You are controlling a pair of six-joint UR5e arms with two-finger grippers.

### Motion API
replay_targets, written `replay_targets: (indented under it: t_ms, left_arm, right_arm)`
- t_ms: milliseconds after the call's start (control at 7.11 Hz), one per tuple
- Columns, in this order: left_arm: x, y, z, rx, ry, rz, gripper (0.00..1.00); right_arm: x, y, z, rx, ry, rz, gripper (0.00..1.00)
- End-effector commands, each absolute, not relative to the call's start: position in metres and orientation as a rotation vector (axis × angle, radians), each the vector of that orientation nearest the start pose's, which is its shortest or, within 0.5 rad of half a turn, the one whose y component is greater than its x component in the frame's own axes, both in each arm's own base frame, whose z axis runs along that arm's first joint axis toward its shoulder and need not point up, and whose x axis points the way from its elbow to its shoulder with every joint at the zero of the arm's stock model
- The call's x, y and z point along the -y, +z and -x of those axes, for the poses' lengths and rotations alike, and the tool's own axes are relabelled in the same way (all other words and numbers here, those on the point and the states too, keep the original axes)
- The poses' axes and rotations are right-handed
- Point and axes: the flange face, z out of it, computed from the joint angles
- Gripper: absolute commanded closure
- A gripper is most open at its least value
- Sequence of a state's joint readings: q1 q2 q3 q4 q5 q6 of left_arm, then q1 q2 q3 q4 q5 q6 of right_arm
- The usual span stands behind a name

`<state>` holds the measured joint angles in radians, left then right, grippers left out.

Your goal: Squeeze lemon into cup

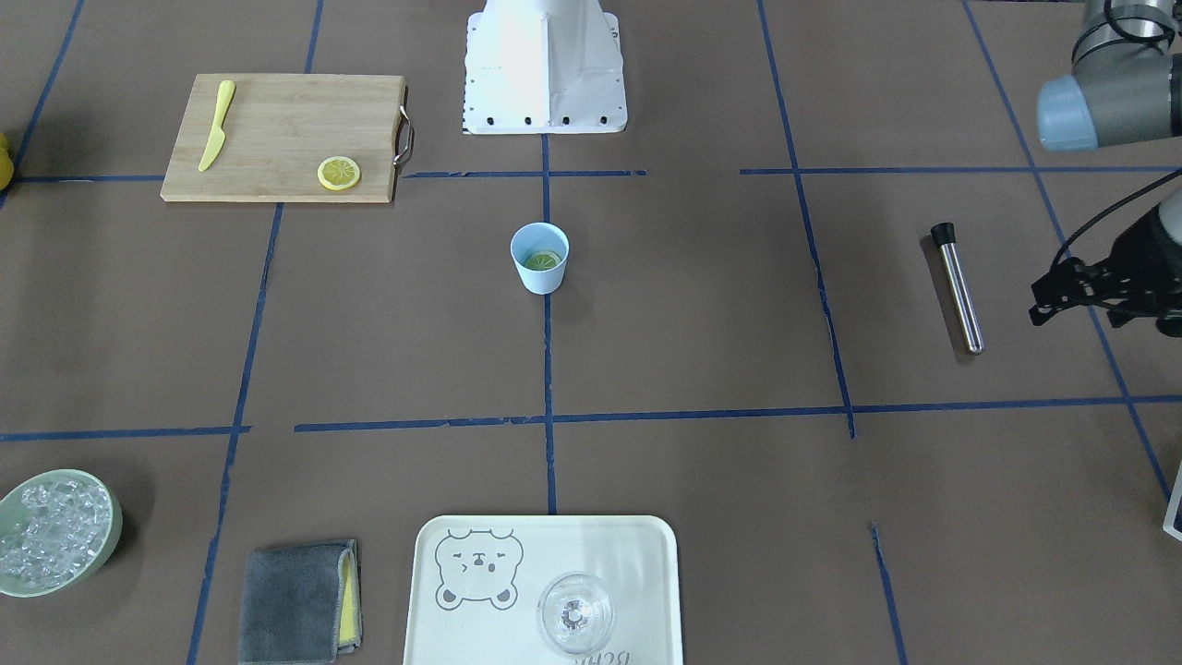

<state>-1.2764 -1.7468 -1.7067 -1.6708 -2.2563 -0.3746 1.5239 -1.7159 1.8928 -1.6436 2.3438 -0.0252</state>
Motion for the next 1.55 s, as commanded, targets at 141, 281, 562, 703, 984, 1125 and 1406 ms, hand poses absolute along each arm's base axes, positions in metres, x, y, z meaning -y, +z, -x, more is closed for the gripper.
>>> replay_targets:
  t_ms: [141, 281, 562, 703, 984, 1125, 1406]
  left_arm:
    - [0.533, 0.582, 0.014, -0.703, 0.151, -0.183, 0.00]
    - [0.504, 0.615, 0.049, -0.693, 0.128, -0.169, 0.00]
    - [0.495, 0.621, 0.069, -0.690, 0.102, -0.168, 0.00]
    - [0.495, 0.622, 0.068, -0.691, 0.097, -0.156, 0.00]
    - [0.495, 0.623, 0.067, -0.692, 0.089, -0.150, 0.00]
    - [0.495, 0.621, 0.067, -0.692, 0.085, -0.150, 0.00]
    - [0.496, 0.621, 0.066, -0.692, 0.087, -0.151, 0.00]
  right_arm:
    - [0.436, 0.597, -0.043, 0.782, -0.085, -0.043, 0.00]
    - [0.436, 0.598, -0.043, 0.781, -0.083, -0.042, 0.00]
    - [0.435, 0.604, -0.046, 0.793, -0.069, -0.029, 0.00]
    - [0.434, 0.616, -0.049, 0.834, -0.045, -0.006, 0.00]
    - [0.434, 0.617, -0.054, 0.842, -0.031, -0.008, 0.00]
    - [0.436, 0.614, -0.058, 0.842, -0.025, -0.020, 0.00]
    - [0.434, 0.616, -0.062, 0.842, -0.016, -0.020, 0.00]
